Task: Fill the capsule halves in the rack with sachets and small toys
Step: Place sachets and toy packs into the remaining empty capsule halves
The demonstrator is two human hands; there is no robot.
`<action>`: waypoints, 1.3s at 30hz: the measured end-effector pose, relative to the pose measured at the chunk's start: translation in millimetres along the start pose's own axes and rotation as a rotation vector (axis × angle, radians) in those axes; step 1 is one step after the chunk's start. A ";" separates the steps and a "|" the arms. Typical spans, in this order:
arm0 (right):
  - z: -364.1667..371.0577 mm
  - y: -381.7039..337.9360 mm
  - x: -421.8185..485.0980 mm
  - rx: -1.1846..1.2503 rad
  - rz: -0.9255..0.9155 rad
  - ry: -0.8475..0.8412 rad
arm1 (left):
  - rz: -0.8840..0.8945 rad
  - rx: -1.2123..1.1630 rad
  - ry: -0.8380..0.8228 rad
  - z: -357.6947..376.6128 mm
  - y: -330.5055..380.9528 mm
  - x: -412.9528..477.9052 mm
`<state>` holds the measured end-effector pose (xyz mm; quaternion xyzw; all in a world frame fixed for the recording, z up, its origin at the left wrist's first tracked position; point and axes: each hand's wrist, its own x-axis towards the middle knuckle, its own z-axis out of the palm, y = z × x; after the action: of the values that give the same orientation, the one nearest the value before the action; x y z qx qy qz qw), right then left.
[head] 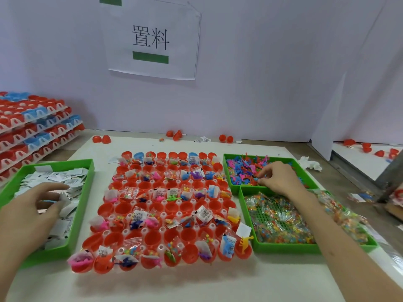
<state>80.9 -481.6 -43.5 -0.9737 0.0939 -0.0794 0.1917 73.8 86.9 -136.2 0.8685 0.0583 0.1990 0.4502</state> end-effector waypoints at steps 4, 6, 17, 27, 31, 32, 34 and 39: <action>1.3 3.6 -0.6 -0.023 -0.004 0.064 | -0.002 0.054 0.057 0.9 -22.0 8.4; 2.0 4.8 -1.2 -0.022 0.010 0.087 | 0.042 0.091 0.088 0.8 -39.0 12.3; -3.1 9.8 -4.0 0.032 0.011 0.159 | -0.029 0.051 0.103 -11.6 44.7 -27.9; -7.7 1.3 -1.6 -0.105 -0.049 -0.009 | -0.033 -0.061 0.181 -21.5 74.3 -38.1; -4.4 -1.3 -7.3 -0.125 -0.073 0.054 | -0.004 -0.036 0.204 -26.2 59.0 -33.7; -3.8 -0.8 -8.5 -0.113 -0.074 0.071 | 0.004 -0.050 0.200 -26.2 58.9 -33.7; -2.3 0.3 -10.6 -0.073 -0.083 0.102 | 0.016 -0.086 0.197 -26.5 63.6 -36.9; -3.7 -1.7 -15.1 0.038 -0.121 0.162 | -0.004 -0.192 0.174 -27.6 77.5 -34.8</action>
<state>65.8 -478.2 -41.3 -0.9642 0.0488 -0.1712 0.1966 24.9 52.6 -69.8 0.8008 0.0794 0.2773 0.5250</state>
